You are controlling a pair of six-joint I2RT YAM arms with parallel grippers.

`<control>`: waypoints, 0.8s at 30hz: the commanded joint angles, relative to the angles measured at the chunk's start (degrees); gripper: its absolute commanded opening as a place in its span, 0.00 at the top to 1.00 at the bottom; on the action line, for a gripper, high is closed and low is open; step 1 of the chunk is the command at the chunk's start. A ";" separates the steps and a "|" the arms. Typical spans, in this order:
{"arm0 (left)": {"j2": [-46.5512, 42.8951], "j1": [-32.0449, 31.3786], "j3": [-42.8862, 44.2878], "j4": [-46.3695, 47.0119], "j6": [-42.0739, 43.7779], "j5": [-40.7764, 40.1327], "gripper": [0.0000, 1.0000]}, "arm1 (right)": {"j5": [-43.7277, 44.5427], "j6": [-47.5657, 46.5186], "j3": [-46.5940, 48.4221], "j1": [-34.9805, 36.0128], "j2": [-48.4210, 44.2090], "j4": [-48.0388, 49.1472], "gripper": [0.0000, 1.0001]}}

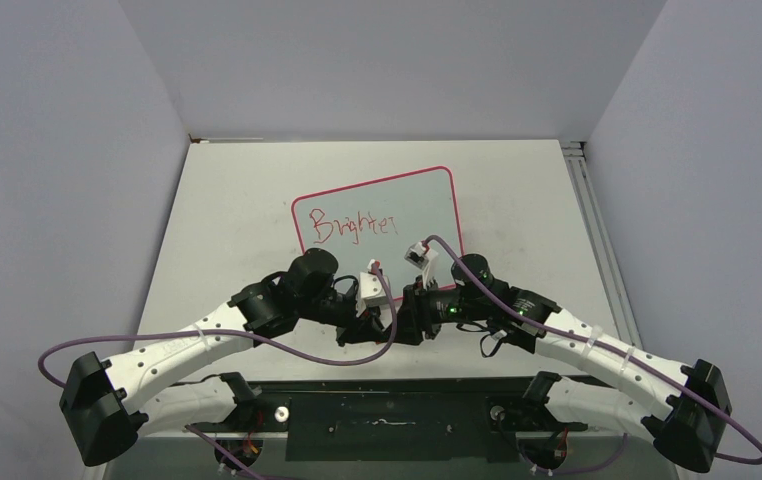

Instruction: Write a sentence on the whiteboard

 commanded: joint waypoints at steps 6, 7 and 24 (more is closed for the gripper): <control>-0.30 -0.19 2.86 0.16 0.42 1.10 1.00 | 4.60 -1.06 0.03 0.81 -0.43 3.39 0.79; -0.32 -0.19 2.86 0.15 0.42 1.12 1.00 | 5.35 -0.99 -0.07 0.81 -0.68 3.38 0.84; -5.90 7.75 2.35 2.07 -2.80 -6.04 0.20 | 25.45 -9.92 3.82 0.72 -7.07 -7.83 0.95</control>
